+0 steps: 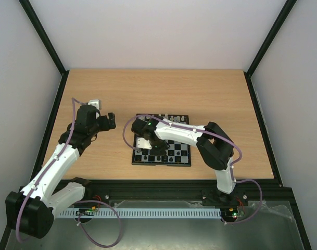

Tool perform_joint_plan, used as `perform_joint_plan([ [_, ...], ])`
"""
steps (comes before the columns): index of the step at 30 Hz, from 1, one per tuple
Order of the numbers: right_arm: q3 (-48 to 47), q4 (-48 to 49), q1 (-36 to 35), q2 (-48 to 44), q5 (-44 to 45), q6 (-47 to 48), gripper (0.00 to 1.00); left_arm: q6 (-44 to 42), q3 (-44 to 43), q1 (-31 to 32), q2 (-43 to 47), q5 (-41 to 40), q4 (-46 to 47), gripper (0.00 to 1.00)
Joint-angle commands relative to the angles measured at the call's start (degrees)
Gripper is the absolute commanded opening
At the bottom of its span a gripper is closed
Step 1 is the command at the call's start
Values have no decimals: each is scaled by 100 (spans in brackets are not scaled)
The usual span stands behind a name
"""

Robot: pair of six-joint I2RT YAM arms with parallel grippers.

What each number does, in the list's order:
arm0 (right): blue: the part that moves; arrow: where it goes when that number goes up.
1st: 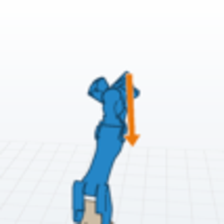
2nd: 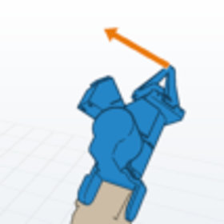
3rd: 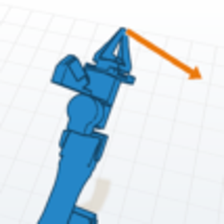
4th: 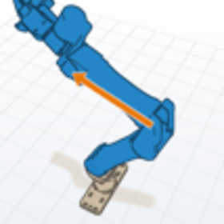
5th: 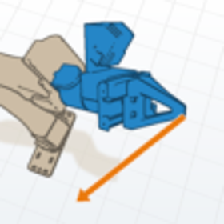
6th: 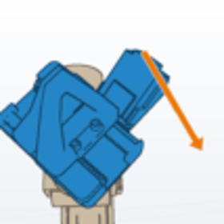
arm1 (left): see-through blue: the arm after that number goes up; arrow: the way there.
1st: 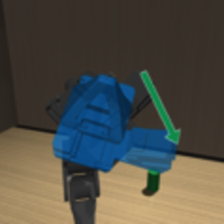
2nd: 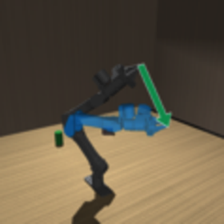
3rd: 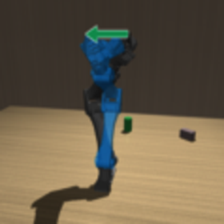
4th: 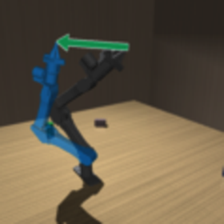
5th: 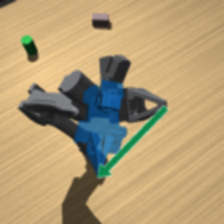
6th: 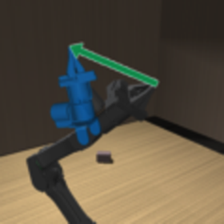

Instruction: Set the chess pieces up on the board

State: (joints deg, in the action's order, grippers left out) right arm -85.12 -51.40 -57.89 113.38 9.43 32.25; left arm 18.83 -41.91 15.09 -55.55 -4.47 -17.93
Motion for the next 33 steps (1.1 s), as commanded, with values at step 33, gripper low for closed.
perform_joint_plan([
  [33, 183, 26, 607, -1271, -628, -173, 31, -229, 237, 5, 58, 872, 323, 99],
])
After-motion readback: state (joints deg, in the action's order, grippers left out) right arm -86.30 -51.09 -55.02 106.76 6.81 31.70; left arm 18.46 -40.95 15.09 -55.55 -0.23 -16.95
